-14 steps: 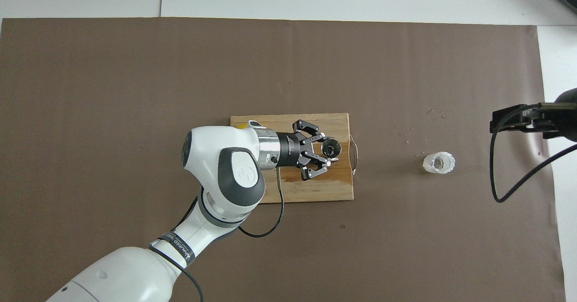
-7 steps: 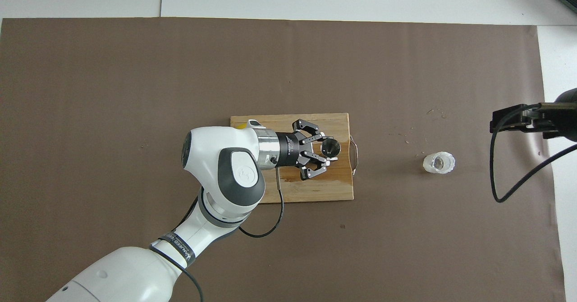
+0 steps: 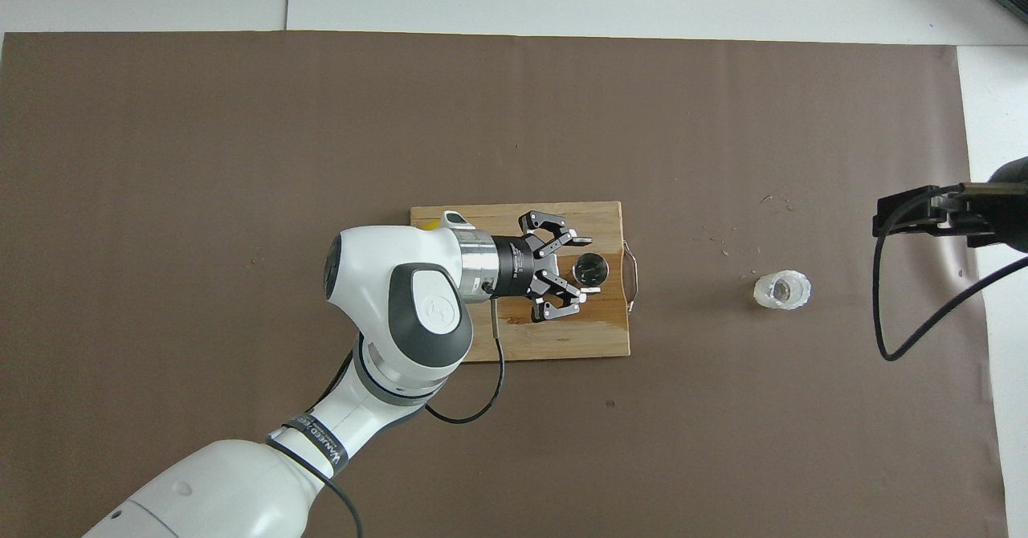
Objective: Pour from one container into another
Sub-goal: 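Lower the metal cup onto the board and open the left gripper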
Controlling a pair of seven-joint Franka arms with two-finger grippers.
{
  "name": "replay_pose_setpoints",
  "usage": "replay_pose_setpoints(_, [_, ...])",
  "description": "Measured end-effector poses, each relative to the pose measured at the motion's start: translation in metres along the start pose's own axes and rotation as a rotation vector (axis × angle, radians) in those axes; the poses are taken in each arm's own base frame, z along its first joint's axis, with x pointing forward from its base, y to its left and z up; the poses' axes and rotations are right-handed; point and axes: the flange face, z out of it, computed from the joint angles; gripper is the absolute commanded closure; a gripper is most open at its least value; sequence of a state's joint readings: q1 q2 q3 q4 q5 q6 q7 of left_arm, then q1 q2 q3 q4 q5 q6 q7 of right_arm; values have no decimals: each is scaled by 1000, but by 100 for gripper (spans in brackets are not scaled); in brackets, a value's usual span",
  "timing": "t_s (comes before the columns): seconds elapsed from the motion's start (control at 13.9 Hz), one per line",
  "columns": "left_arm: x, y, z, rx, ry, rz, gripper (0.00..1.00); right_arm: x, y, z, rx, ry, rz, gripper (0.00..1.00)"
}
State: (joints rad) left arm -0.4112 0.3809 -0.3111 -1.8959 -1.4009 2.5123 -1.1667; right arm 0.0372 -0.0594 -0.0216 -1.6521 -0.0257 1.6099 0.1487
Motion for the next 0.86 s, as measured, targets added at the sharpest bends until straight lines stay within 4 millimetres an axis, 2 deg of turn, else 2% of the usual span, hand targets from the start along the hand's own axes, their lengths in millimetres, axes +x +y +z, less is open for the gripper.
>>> replay_pose_setpoints(0.22, [-3,-5,4,36,-16,11,0,0,0,0,0,0,0,0])
replay_pose_setpoints(0.5, [-25,-15,0,148,-87,8,0,0,0,0,0,0,0,0])
replay_pose_setpoints(0.65, [-33,-12,-13,172,-111,15,0,0,0,0,0,2,0,0])
replay_pose_setpoints(0.86, [-38,5,-49,173,-44,117,0,0,0,0,0,3,-32,0])
